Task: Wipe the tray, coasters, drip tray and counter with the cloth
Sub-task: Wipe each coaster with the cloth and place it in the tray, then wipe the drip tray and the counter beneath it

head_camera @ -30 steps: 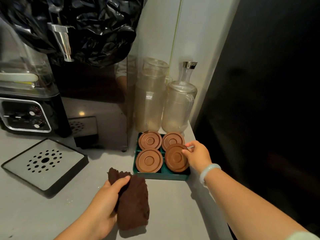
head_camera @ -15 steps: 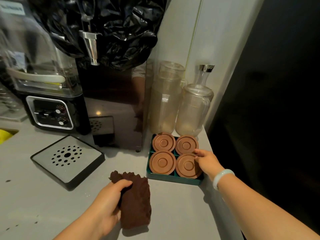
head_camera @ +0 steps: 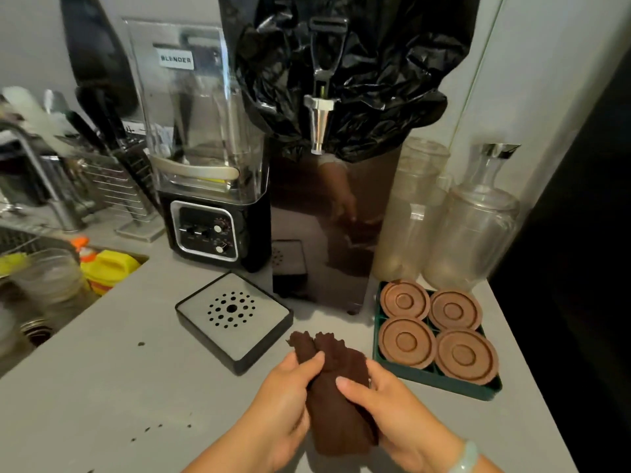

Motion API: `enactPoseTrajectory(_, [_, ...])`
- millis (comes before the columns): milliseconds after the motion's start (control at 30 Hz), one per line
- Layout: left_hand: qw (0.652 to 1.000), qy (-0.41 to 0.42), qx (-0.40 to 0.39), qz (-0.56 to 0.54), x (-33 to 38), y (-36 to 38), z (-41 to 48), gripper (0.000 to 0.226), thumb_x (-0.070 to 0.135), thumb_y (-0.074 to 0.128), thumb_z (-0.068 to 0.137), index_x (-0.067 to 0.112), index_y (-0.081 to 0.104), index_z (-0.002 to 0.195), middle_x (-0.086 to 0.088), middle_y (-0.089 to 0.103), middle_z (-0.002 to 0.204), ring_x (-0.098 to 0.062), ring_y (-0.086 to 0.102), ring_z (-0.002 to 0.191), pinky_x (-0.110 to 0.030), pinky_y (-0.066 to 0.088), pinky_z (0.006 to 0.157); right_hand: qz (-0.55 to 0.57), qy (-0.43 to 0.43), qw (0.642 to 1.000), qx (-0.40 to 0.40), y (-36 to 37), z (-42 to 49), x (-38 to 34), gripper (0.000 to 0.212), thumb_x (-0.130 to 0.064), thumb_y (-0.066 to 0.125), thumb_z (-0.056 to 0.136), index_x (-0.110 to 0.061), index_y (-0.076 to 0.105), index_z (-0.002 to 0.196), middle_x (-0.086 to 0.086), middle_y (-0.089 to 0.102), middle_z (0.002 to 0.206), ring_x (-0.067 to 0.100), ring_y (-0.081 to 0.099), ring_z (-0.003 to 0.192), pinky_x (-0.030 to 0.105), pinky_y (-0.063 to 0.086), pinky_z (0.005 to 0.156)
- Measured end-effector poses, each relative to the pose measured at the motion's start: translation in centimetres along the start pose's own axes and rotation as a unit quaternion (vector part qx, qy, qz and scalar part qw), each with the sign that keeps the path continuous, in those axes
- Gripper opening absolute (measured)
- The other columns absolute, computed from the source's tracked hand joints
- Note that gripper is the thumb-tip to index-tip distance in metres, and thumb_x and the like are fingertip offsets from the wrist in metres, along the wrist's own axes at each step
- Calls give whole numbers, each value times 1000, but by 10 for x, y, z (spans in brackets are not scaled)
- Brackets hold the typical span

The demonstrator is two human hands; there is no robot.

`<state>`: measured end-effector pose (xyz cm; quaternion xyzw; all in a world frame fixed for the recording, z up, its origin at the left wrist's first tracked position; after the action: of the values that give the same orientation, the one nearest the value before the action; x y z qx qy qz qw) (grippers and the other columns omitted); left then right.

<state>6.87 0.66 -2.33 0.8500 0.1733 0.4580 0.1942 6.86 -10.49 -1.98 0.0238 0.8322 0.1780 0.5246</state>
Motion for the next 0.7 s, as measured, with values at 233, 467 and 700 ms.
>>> enactPoseTrajectory(233, [943, 154, 111, 273, 89, -100, 17, 20, 34, 70, 84, 29, 67, 103, 3, 70, 100, -12, 66, 85, -25, 48, 69, -15, -18, 990, 139, 15, 27, -14, 17, 2, 55, 89, -7, 68, 94, 12, 75, 76, 20, 71, 62, 24, 53, 49])
enactPoseTrajectory(467, [836, 191, 246, 452, 163, -210, 48, 39, 8, 62, 87, 15, 57, 125, -10, 60, 128, -19, 56, 97, -25, 48, 69, -283, -188, 894, 290, 26, 65, -62, 14, -15, 60, 90, -26, 67, 94, -9, 70, 82, 15, 67, 82, 25, 50, 67])
enactPoseTrajectory(700, [727, 169, 77, 661, 169, -202, 82, 121, 53, 83, 59, 16, 16, 153, -1, 15, 161, -20, 14, 147, -34, 16, 120, -563, -187, 741, 314, 79, 124, -75, 32, -31, 47, 95, -26, 56, 125, 8, 64, 107, 28, 60, 97, 32, 47, 79])
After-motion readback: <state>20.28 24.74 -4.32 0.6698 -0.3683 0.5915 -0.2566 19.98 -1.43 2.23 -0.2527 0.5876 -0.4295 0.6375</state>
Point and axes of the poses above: each hand's wrist, its own z-axis towards the middle knuckle, its own y-axis out of the palm, x = y × z, the point moved 8 cm from there along z, towards the middle knuckle
